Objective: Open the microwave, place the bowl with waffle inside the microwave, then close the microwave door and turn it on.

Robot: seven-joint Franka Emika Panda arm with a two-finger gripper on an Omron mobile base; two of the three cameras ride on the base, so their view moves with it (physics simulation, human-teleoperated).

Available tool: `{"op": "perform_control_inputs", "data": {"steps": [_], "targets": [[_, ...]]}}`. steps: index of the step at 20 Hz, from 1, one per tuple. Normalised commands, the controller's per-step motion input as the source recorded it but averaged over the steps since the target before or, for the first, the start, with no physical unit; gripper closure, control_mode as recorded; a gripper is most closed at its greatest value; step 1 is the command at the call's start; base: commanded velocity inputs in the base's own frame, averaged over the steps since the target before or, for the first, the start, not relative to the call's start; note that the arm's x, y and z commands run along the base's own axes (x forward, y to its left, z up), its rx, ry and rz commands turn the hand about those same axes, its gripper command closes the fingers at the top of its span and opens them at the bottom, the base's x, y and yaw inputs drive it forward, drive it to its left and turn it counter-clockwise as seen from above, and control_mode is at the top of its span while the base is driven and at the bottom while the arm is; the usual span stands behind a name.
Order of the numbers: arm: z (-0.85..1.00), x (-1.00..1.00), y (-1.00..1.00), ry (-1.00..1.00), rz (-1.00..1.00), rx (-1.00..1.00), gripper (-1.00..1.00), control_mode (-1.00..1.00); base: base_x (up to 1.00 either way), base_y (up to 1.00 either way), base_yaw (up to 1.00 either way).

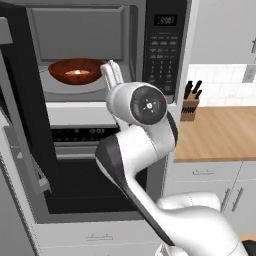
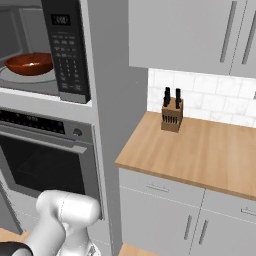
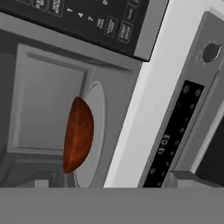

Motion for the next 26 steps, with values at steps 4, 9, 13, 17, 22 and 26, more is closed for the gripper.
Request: {"op": "perform_control_inputs", "data": {"steps": [4,9,13,17,22,26], "targets": [[-0.46,-1.00,-0.50,0.10,-0.16,-0.03,-1.00,-1.00,0.00,0.00,0.00],[-0.79,-0.99,-0.70,-0.14,-0.13,0.00,-1.00,-1.00,0.00,0.00,0.00],[-0.67,-0.76,-0.78,-0.01,-0.06,0.00,-1.00,-1.00,0.00,0.00,0.00],[-0.51,-0.61,-0.72,0.00,-0.01,0.00,-1.00,-1.00,0.00,0.00,0.00],[-0.52,-0.39,-0.15,-0.04,0.00,-0.10,-1.00,-1.00,0.00,0.00,0.00],[-0.46,-0.26,0.00,-0.14,0.00,-0.13,1.00,-1.00,0.00,0.00,0.00]]}}
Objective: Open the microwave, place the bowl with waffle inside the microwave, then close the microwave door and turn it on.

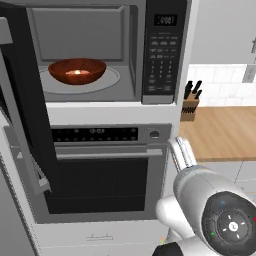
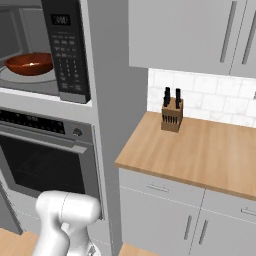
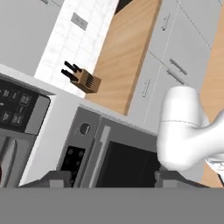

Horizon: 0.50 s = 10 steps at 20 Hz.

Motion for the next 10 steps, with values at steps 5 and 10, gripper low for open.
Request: {"op": "perform_control_inputs", "data": {"steps": [5,10], "targets": [[-0.34,-0.50,-0.18,-0.27,0.02,0.00,1.00,-1.00,0.00,0.00,0.00],[-0.40,-0.22,0.03,-0.24,0.12,-0.07,1.00,-1.00,0.00,0.00,0.00]]}}
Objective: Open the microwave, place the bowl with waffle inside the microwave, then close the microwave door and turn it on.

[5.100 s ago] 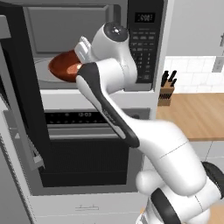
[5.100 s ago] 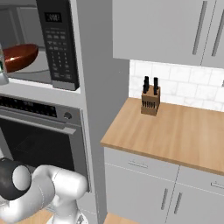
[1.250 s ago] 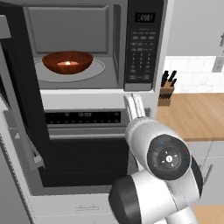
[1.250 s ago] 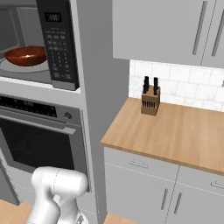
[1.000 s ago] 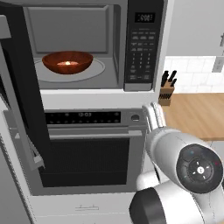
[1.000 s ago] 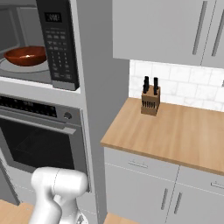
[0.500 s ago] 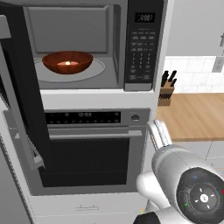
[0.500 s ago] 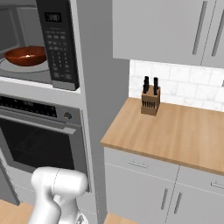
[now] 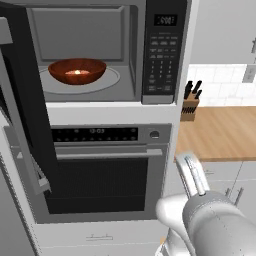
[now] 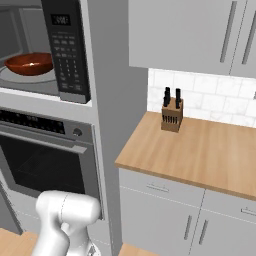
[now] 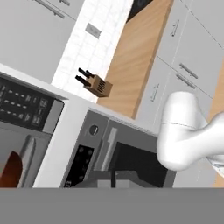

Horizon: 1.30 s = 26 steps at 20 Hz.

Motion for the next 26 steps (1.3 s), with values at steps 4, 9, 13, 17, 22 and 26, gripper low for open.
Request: {"op": "perform_control_inputs", "data": {"steps": [4,9,13,17,22,26], "targets": [[-0.52,-0.03,0.12,-0.19,0.11,-0.17,1.00,-1.00,0.00,0.00,0.00],[-0.47,0.00,0.23,-0.16,0.10,-0.29,1.00,-1.00,0.00,0.00,0.00],[-0.47,0.00,0.14,-0.17,0.14,-0.31,1.00,-1.00,0.00,0.00,0.00],[-0.52,0.00,0.09,-0.18,0.16,-0.30,1.00,-1.00,0.00,0.00,0.00],[-0.58,0.00,0.48,-0.23,0.14,-0.33,1.00,-1.00,0.00,0.00,0.00],[-0.66,0.08,0.58,-0.38,0.09,-0.30,1.00,-1.00,0.00,0.00,0.00]]}}
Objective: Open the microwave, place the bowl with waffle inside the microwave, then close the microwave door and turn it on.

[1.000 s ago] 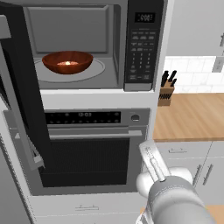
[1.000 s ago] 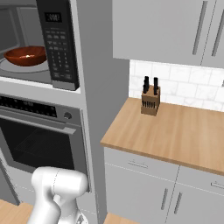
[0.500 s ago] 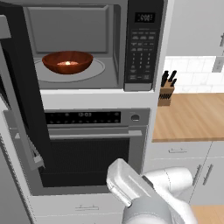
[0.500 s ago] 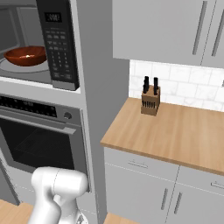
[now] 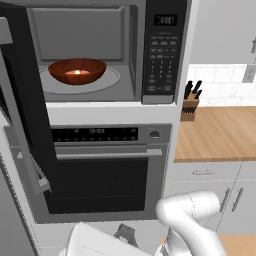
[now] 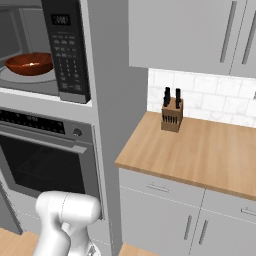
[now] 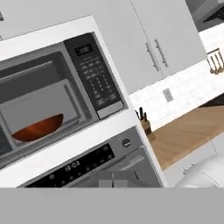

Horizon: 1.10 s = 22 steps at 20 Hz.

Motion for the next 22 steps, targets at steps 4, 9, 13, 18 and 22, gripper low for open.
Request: {"op": "perform_control_inputs", "data": {"steps": [4,9,13,18,22], "targets": [[-0.74,0.35,0.47,-0.31,0.03,-0.27,1.00,-1.00,0.00,0.00,0.00],[-0.74,0.59,0.27,-0.34,0.01,-0.19,1.00,-1.00,0.00,0.00,0.00],[-0.64,0.95,0.05,-0.34,0.01,-0.10,1.00,-1.00,0.00,0.00,0.00],[-0.60,0.86,0.06,-0.31,0.00,-0.10,1.00,-1.00,0.00,0.00,0.00],[-0.28,0.57,0.38,-0.26,0.01,-0.08,1.00,-1.00,0.00,0.00,0.00]]}}
